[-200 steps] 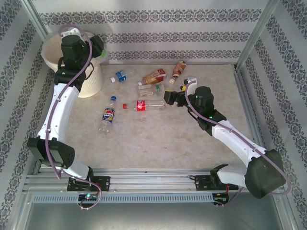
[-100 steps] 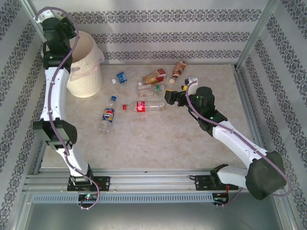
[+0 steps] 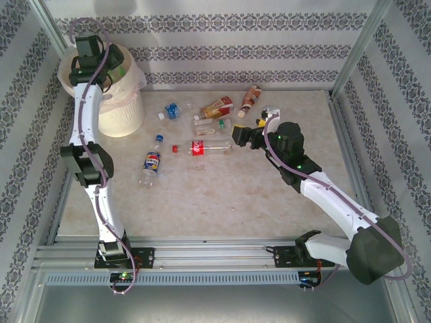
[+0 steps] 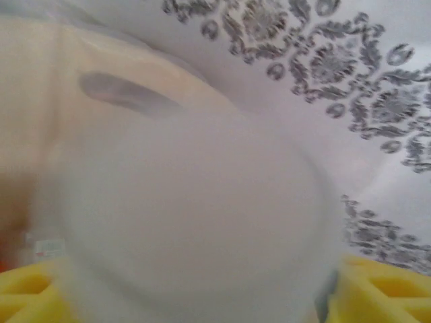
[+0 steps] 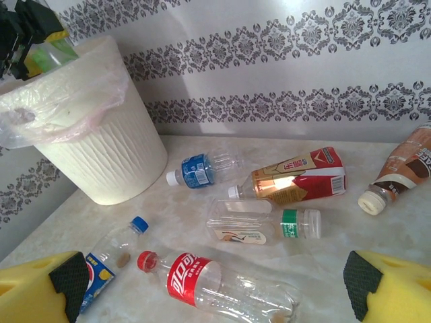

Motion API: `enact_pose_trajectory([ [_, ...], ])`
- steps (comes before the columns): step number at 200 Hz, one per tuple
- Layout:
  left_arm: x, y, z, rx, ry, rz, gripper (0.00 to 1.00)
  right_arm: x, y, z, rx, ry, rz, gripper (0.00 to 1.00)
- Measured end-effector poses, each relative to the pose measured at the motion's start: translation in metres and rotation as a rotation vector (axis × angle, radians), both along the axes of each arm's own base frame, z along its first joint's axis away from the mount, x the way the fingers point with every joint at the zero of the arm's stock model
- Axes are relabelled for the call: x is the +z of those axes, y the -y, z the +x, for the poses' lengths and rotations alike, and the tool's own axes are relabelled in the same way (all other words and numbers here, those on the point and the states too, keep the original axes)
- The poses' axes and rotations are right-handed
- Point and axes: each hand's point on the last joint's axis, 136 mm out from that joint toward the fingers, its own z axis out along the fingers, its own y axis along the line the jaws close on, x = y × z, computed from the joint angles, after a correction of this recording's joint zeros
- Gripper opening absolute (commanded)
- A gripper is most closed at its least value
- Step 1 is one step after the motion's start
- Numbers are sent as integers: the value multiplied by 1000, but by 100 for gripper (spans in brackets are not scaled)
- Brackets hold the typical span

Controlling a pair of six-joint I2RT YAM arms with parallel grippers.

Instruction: Put the plastic bottles in the bin

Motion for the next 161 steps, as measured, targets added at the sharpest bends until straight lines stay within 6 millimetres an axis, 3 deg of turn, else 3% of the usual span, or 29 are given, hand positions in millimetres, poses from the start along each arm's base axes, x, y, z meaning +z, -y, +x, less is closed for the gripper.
enact_pose_trajectory([
  [28, 8, 20, -2, -93, 7, -62, 91, -2, 1, 0, -9, -9, -3, 98],
  [85, 16, 41, -17, -186, -14, -103, 100, -9, 16, 8, -104, -44, 21, 98],
  [134, 58, 51, -58, -198, 26, -84, 100, -14, 25, 11, -158, -70, 40, 98],
  [161, 76, 65, -67, -261, 66, -114, 100, -16, 25, 11, -159, -76, 39, 98],
])
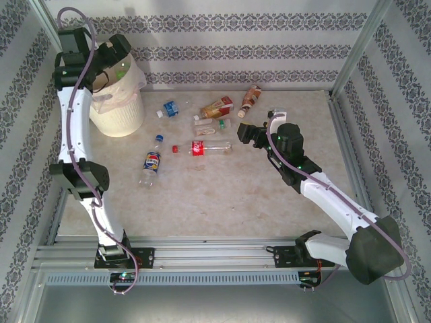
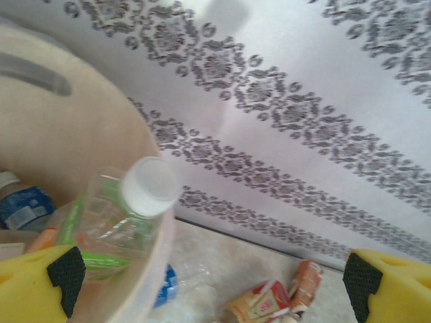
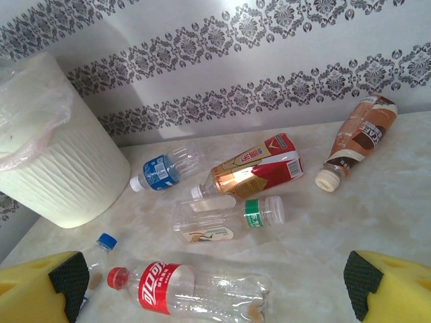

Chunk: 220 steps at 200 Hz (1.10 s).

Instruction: Put the plastic bottles in the bin

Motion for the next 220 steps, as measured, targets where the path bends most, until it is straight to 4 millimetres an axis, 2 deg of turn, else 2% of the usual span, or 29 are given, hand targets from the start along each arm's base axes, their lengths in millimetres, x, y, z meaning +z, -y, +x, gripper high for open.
enact_pose_trajectory([
  [19, -6, 3, 5, -18, -8, -11, 100, -1, 0, 0, -2, -4, 0, 98],
  [33, -13, 3, 17, -32, -11, -19, 100, -4, 0, 1, -2, -11, -3, 98],
  [61, -37, 10, 46, -93, -21, -71, 100, -12, -1, 2, -3, -35, -10, 98],
  [89, -64, 2, 63, -56, -60, -90, 100, -15, -1, 3, -6, -49, -4, 98],
  [114, -69, -22, 73, 26, -50, -124, 100, -19, -2, 5, -6, -58, -6, 98],
  [136, -69, -60, 80, 141, -32, -141, 100, -25, -3, 6, -3, -76, -12, 98],
  [149, -69, -83, 77, 207, -30, -138, 100, -29, -4, 7, -3, -87, -16, 98],
  [168, -65, -101, 70, 250, -29, -135, 100, -32, -4, 9, -3, -96, -20, 98],
  [188, -51, -94, 59, 227, -23, -126, 100, -33, -6, 12, -2, -100, -21, 98],
  [201, -41, -78, 47, 190, -26, -109, 100, -33, -8, 14, 4, -103, -21, 98],
  [220, -24, -43, 20, 121, -32, -59, 100, -35, -10, 17, 8, -110, -22, 98],
])
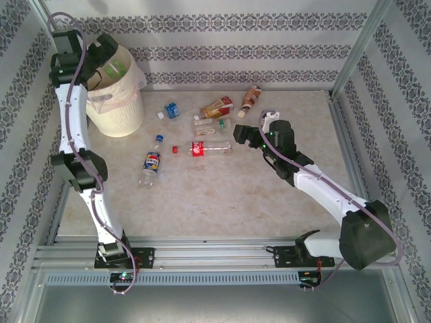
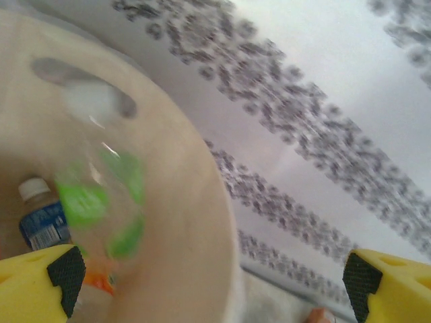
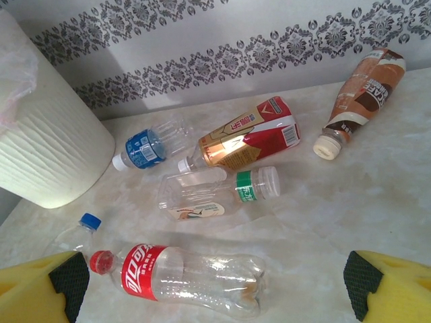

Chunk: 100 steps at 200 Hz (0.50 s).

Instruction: Put the plastic bottles in the bin

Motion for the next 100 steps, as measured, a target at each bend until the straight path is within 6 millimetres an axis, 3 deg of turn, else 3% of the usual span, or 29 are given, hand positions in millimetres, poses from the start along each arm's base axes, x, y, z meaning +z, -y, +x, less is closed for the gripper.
enact_pose_trajectory([
  [19, 8, 46, -37, -83, -10, 58, 100, -3, -1, 2, 0, -8, -3, 98],
  [41, -4, 92, -81, -161, -47, 118, 100, -5, -2, 4, 3, -14, -4, 98],
  [67, -50, 121, -122, -190, -151, 184, 100, -5, -1, 5, 0, -13, -4, 98],
  [100, -126, 133, -152, -183, -343, 265, 100, -6, 0, 6, -2, -16, -4, 98],
])
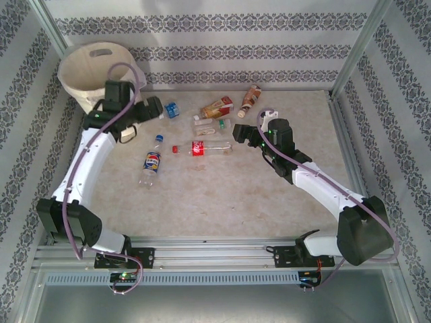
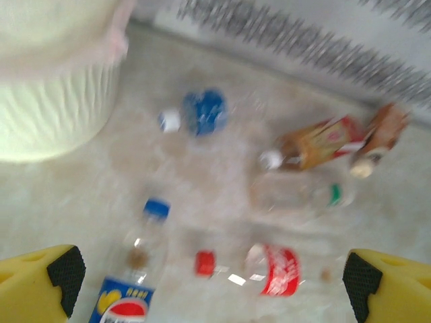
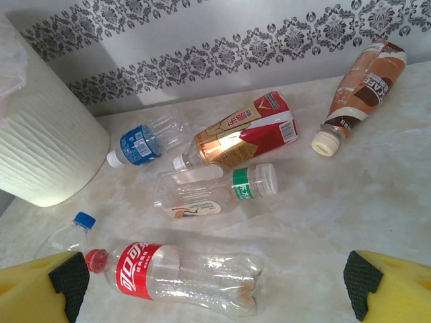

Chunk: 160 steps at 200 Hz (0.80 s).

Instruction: Put the plastic bottles in the bin

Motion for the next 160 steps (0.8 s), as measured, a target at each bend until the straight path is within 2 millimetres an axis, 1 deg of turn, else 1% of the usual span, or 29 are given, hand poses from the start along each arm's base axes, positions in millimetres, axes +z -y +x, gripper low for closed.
enact_pose_trajectory([
  [11, -25, 0, -8, 6, -70, 30, 100, -1, 0, 1, -1, -3, 0, 98],
  [27, -56, -2, -13, 11, -155, 65, 100, -2, -1, 3, -3, -10, 4, 98],
  [49, -94, -2, -10, -8, -262, 111, 99, -3, -2, 5, -8, -19, 17, 98],
  [69, -137, -1, -7, -61, -395, 164, 98, -3, -2, 5, -10, -22, 22, 98],
  [79, -157, -2, -8, -91, -457, 190, 98, -3, -2, 5, -10, -21, 22, 98],
  [90, -174, -2, -12, -124, -513, 216, 95, -3, -2, 5, -12, -21, 22, 98],
  [103, -186, -5, -18, -157, -564, 245, 91, -2, 0, 6, -15, -21, 22, 98],
  [116, -191, -7, -21, -179, -593, 271, 87, -2, 0, 6, -17, -21, 21, 98],
  [140, -195, -9, -17, -199, -605, 300, 85, -2, 0, 6, -16, -23, 21, 98],
  [160, -206, -10, -15, -212, -628, 317, 82, -1, 0, 7, -16, -22, 21, 98],
])
